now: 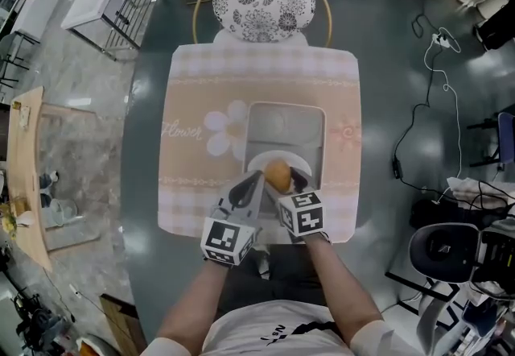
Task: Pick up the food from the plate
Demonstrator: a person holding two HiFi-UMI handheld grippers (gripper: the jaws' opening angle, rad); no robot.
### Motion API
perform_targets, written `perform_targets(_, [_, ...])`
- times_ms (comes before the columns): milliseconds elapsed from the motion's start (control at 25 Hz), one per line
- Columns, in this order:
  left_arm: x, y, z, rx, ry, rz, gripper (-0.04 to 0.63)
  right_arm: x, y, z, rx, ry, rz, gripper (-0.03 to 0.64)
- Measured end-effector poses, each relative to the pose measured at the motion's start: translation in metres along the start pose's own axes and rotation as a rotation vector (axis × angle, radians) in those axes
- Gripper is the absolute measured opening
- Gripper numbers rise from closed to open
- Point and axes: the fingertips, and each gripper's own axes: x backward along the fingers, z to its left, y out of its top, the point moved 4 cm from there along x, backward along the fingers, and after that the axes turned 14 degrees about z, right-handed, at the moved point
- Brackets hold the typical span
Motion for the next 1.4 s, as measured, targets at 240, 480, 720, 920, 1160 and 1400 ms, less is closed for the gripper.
perform_targets(240, [0.013,0.011,-0.007,0.002,0.013,0.028,0.006,0.034,0.018,0.004,-0.023,0.045,-0.088,0.293])
perform_targets(480, [0.031,0.043,-0.028,-0.022,0.005,0.032,0.006,0.087,0.043,0.019,-0.011,0.072,-0.186,0.293])
perform_targets(720, [0.064,0.077,-0.060,-0.046,-0.026,0.027,0.006,0.151,0.056,0.036,-0.007,0.076,-0.264,0.293])
perform_targets(920, [0.091,0.100,-0.079,-0.064,-0.034,-0.006,0.006,0.191,0.066,0.053,0.016,0.070,-0.324,0.293])
perform_targets(1160, [0.119,0.120,-0.098,-0.077,-0.041,-0.044,0.006,0.229,0.067,0.069,0.034,0.069,-0.379,0.293])
perform_targets(1400, [0.142,0.136,-0.107,-0.064,-0.017,-0.070,0.006,0.265,0.071,0.081,0.051,0.062,-0.441,0.293])
